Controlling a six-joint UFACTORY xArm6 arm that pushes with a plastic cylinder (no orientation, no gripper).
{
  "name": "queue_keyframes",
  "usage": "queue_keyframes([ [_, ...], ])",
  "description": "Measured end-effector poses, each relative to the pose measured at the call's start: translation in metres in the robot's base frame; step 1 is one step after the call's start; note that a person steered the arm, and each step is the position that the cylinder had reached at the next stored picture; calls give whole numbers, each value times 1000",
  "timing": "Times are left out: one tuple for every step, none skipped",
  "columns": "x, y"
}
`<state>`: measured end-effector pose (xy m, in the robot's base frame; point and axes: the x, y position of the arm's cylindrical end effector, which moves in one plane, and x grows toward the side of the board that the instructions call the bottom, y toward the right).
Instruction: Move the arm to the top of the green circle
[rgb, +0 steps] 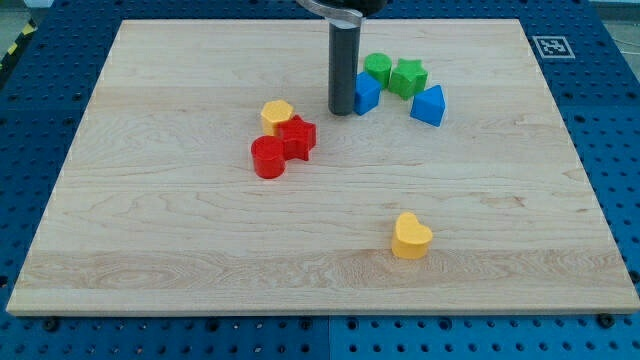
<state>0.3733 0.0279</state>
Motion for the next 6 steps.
queue_keyframes([
  [0,20],
  [0,21],
  [1,4],
  [-49,-39],
  [-123,-34],
  [-126,20],
])
